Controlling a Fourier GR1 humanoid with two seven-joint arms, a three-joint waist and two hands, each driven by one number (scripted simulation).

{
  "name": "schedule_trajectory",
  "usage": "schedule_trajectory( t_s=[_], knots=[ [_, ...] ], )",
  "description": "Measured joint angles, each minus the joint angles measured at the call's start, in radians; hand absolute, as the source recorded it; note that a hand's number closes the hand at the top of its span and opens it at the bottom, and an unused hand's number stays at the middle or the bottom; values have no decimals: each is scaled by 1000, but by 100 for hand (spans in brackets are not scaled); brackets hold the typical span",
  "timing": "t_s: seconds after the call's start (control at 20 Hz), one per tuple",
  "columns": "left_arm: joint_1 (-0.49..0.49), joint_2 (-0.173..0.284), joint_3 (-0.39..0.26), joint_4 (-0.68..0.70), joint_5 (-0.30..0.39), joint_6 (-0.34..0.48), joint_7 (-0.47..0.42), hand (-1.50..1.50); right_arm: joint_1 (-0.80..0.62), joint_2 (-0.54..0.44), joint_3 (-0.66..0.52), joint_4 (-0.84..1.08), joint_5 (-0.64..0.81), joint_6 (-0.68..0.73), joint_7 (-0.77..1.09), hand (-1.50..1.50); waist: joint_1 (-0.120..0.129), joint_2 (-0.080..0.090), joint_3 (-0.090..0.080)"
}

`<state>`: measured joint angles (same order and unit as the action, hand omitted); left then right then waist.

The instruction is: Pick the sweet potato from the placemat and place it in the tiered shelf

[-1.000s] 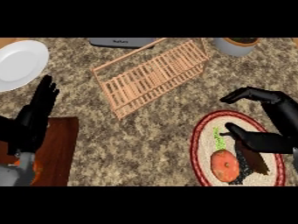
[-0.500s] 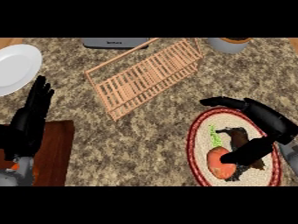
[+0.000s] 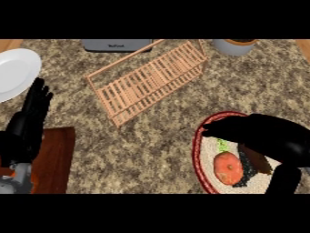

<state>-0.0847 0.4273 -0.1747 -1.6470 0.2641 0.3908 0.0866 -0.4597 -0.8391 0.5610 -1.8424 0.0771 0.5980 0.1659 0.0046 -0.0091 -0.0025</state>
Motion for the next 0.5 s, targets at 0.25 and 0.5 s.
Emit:
schedule_trajectory(
  t_s=[0.25,0.5],
  knots=[
    [12,-11,-11,-19,-12,10,8,0,-61,-29,135,-132,220,53,145,-150,3,-1,0],
    [23,-12,2,-23,-12,-3,-1,0,-45,41,285,-203,418,81,344,-150,-1,2,1]
  ],
)
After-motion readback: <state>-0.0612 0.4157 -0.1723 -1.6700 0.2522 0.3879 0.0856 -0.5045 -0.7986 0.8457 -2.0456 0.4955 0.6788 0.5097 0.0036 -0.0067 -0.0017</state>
